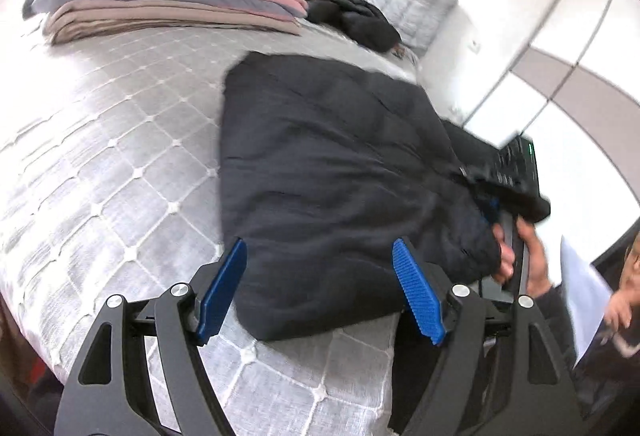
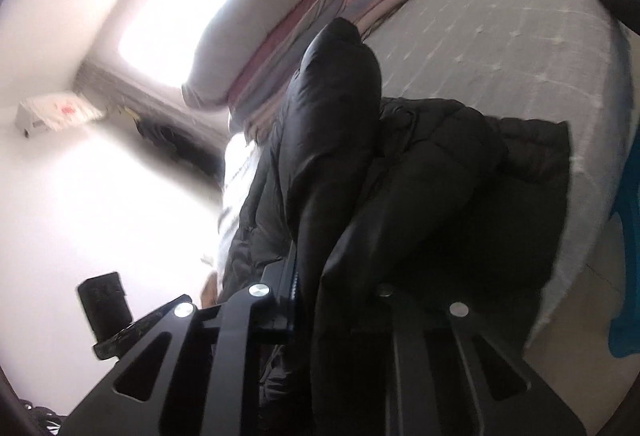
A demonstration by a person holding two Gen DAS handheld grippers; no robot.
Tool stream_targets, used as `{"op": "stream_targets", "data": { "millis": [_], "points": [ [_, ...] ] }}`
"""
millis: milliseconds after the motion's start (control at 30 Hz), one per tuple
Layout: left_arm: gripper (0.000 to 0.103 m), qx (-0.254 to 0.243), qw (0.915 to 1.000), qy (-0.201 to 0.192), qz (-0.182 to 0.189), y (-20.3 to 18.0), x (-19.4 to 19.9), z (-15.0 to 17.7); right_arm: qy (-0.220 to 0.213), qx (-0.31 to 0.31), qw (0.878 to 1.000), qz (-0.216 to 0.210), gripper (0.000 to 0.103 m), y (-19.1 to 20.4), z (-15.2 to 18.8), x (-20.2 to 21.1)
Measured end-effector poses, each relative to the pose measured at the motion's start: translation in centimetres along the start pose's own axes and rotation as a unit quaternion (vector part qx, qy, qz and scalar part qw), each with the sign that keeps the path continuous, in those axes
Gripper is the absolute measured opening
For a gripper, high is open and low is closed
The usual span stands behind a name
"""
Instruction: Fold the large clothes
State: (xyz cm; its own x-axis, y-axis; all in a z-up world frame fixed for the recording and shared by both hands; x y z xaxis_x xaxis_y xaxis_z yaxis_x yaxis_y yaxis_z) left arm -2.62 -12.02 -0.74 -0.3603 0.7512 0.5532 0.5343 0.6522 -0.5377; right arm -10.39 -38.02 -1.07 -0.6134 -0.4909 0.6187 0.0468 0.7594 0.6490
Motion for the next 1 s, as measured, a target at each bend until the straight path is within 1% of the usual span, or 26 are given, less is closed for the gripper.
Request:
{"op": "stream_targets", "data": {
  "millis": [67,100,133,167,200,267,333,400,433,500,533,567,600,633,700,733,767,833,867,900,933,1000],
  "points": [
    [0.072,0.008,0.9999,-0.005,0.006,0.6,0.1,-0.2,0.000,-0.022,1.000,-0.002,0.018,-2.1,0.8,0.1],
    [0.072,0.012,0.9999,-0.005,0.009,0.8,0.0,-0.3,0.013,-0.033,0.999,-0.006,0.019,-3.3,1.5,-0.4],
    [0.072,0.016,0.9997,-0.003,0.015,0.9,-0.4,-0.4,0.024,-0.042,0.999,-0.002,0.029,-4.3,2.2,-0.8],
    [0.072,0.019,0.9996,0.000,0.020,1.0,-0.9,-0.4,0.027,-0.048,0.998,0.004,0.046,-5.1,2.4,-0.7],
    [0.072,0.019,0.9995,0.002,0.023,1.0,-1.4,-0.6,0.026,-0.053,0.998,0.008,0.051,-5.7,2.7,-0.2],
    [0.072,0.018,0.9993,0.005,0.033,0.7,-2.5,-0.8,0.003,-0.064,0.998,0.009,0.058,-6.4,2.6,1.3],
    [0.072,0.018,0.9989,0.007,0.041,0.4,-3.5,-0.9,-0.030,-0.071,0.996,0.035,0.063,-7.3,1.9,3.0],
    [0.072,0.017,0.9986,0.011,0.049,0.2,-4.3,-1.1,-0.080,-0.074,0.990,0.084,0.065,-7.9,0.4,5.7],
    [0.072,0.013,0.9985,0.015,0.052,0.0,-5.0,-1.2,-0.110,-0.071,0.986,0.104,0.065,-7.5,-0.5,7.2],
    [0.072,0.010,0.9983,0.019,0.055,-0.3,-6.0,-1.5,-0.147,-0.049,0.983,0.101,0.069,-5.8,-1.7,9.2],
    [0.072,0.011,0.9981,0.021,0.057,-0.4,-6.6,-1.6,-0.157,-0.031,0.982,0.098,0.074,-4.4,-2.3,9.5],
    [0.072,0.012,0.9980,0.023,0.058,-0.3,-7.0,-1.6,-0.156,-0.007,0.983,0.092,0.077,-2.4,-3.1,9.3],
    [0.072,0.015,0.9977,0.025,0.061,-0.3,-7.4,-1.6,-0.149,0.013,0.985,0.083,0.077,-0.7,-3.7,8.6],
    [0.072,0.016,0.9975,0.027,0.062,-0.2,-7.7,-1.5,-0.133,0.037,0.988,0.071,0.077,1.2,-4.1,7.5],
    [0.072,0.019,0.9972,0.033,0.064,0.0,-8.4,-1.4,-0.103,0.063,0.990,0.068,0.077,3.1,-4.4,5.3],
    [0.072,0.019,0.9972,0.035,0.064,0.1,-8.7,-1.4,-0.075,0.076,0.992,0.072,0.077,3.6,-4.2,3.6],
    [0.072,0.019,0.9971,0.037,0.064,0.1,-8.9,-1.3,-0.056,0.078,0.992,0.086,0.077,3.5,-4.2,2.3],
    [0.072,0.018,0.9966,0.040,0.070,0.2,-9.3,-1.3,-0.015,0.063,0.990,0.128,0.077,1.5,-3.4,-0.5],
    [0.072,0.016,0.9962,0.041,0.075,0.2,-9.3,-1.2,-0.002,0.044,0.991,0.129,0.075,-0.2,-2.7,-1.3],
    [0.072,0.013,0.9958,0.043,0.080,0.2,-9.4,-1.1,0.003,0.031,0.991,0.131,0.074,-1.7,-2.2,-1.5],
    [0.072,0.009,0.9952,0.044,0.087,0.1,-9.4,-1.0,0.003,0.024,0.990,0.142,0.074,-3.0,-1.5,-1.4],
    [0.072,0.006,0.9941,0.048,0.097,0.0,-9.5,-0.9,0.006,0.024,0.988,0.153,0.074,-4.0,-0.7,-0.9]
  ]
}}
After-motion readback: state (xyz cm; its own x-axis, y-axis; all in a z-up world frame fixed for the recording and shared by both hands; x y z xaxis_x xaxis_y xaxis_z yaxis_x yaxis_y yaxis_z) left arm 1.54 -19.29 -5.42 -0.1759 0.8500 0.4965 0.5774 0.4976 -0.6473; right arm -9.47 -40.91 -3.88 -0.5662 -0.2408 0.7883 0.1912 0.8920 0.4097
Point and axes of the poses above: each gripper's, at about its wrist camera, not at the fingertips, and x roughly against the way its jaws point, y to its left, z to its underside, the point moved 7 cm from there along -x, roughly the way its jaws point, and after that the axes turned 12 degrees about z, right-handed, at the moved point
